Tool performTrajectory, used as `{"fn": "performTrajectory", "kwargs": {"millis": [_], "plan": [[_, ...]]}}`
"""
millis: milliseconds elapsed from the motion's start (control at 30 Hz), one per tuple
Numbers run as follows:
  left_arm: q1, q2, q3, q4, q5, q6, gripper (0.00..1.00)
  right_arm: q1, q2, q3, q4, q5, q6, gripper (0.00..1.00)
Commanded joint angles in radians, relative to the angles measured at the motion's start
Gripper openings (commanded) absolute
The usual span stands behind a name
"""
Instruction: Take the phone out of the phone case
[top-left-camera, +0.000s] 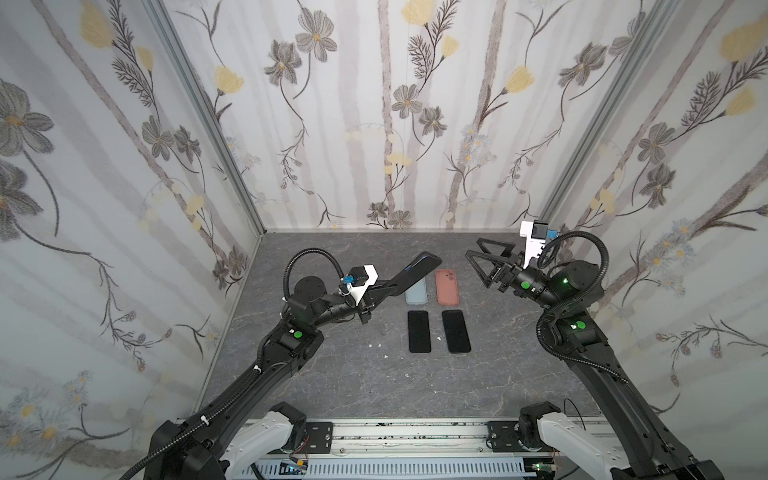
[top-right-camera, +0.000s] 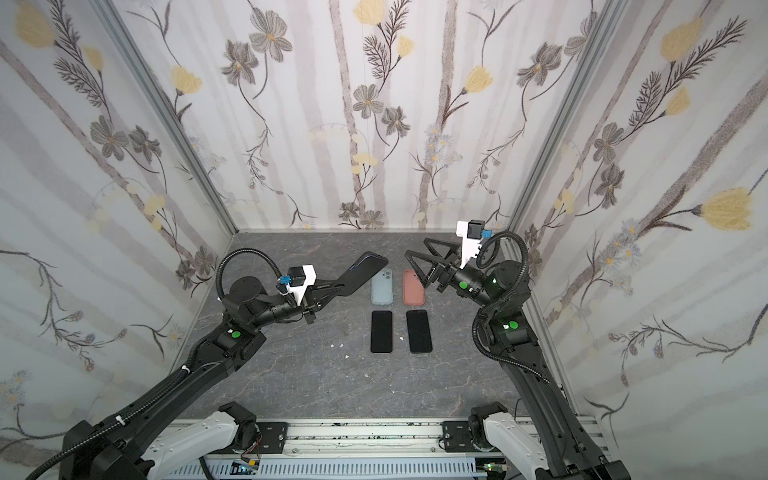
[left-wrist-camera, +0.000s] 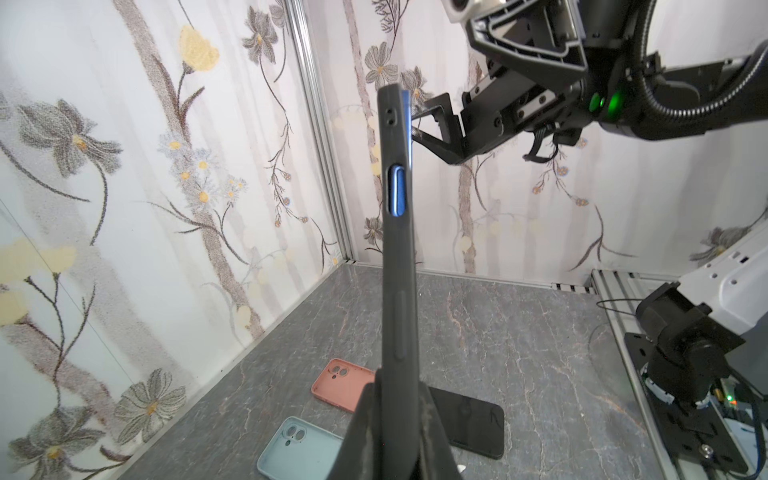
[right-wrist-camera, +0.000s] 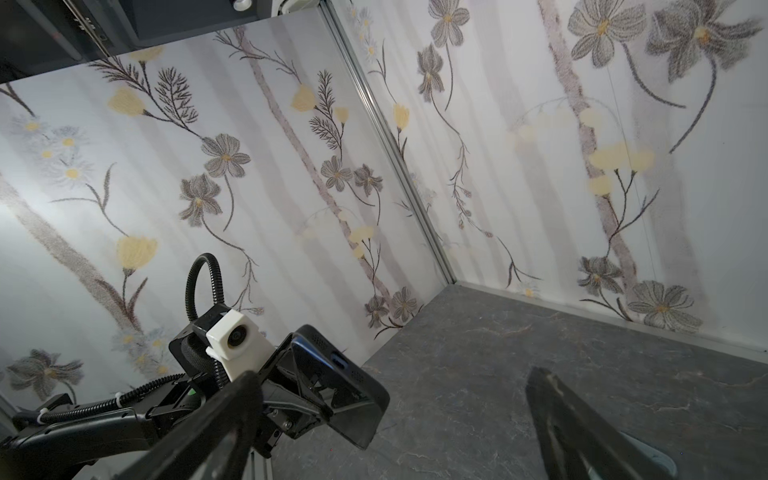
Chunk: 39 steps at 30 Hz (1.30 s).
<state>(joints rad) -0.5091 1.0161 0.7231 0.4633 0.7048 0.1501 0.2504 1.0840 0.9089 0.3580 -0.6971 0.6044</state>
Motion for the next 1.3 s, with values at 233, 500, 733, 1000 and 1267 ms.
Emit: {"fn": "performTrajectory", "kwargs": {"millis": [233, 500, 733, 1000, 1267], "plan": [[-0.001, 0.138, -0.056, 0.753, -0.105, -0.734, 0.0, 0.093, 0.057, -0.011, 0.151, -0.12, -0.146, 0.86], [-0.034, 0.197, -0.001, 0.862, -0.017, -0.859, 0.0, 0.193, 0.176, 0.067, 0.09, -0.185, -0.224, 0.71], [-0.049, 0.214, 0.016, 0.872, 0.037, -0.856, 0.0, 0.268, 0.24, 0.139, 0.061, -0.201, -0.26, 0.56], [-0.065, 0.226, 0.02, 0.882, 0.046, -0.857, 0.0, 0.297, 0.275, 0.168, -0.004, -0.236, -0.304, 0.4], [-0.072, 0.233, 0.023, 0.888, 0.048, -0.865, 0.0, 0.322, 0.293, 0.183, -0.023, -0.254, -0.316, 0.3]]}}
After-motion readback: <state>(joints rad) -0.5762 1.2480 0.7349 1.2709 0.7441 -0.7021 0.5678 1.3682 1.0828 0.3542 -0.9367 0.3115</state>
